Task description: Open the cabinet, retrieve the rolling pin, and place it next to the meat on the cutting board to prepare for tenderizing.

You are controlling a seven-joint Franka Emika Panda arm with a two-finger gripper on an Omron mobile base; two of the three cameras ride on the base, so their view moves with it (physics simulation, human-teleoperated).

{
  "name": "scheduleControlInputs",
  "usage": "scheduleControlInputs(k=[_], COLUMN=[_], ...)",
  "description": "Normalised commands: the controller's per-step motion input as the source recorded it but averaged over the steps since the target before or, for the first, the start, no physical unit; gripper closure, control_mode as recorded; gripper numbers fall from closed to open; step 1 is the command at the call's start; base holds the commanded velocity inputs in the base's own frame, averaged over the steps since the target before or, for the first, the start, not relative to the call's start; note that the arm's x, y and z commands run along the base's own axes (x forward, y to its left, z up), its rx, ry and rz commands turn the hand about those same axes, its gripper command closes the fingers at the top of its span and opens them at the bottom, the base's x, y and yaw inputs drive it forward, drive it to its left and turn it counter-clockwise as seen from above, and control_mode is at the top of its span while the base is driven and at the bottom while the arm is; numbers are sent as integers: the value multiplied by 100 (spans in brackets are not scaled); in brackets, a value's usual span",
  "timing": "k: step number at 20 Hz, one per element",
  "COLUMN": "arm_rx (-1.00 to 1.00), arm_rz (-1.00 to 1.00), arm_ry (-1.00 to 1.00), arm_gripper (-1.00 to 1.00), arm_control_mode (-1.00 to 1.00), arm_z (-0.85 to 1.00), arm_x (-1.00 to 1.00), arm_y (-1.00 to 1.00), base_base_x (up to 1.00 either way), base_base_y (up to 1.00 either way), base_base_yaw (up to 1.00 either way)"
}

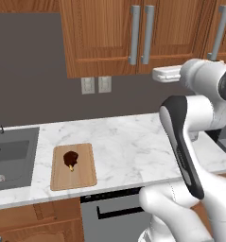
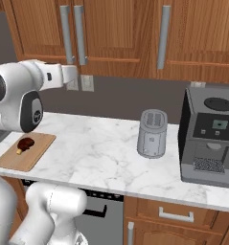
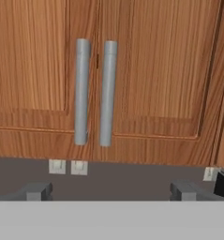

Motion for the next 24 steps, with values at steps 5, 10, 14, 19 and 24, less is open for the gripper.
scheduleControlInputs(k=[5,10,14,19,24], arm_rx=[0,-1,-3,-5,-8], arm_rz=[0,0,0,0,0], arm_ry=[0,4,0,0,-8], arm_gripper=[-100,-100,-100,-100,-100], arm_control_mode=[-100,-100,-100,-100,-100], arm_z=[0,1,7,17,23], arm_x=[36,42,43,38,32], arm_y=[0,0,0,-13,-9], base_base_x=[0,0,0,0,0], base_base_y=[0,0,0,0,0], base_base_yaw=[0,0,0,0,0])
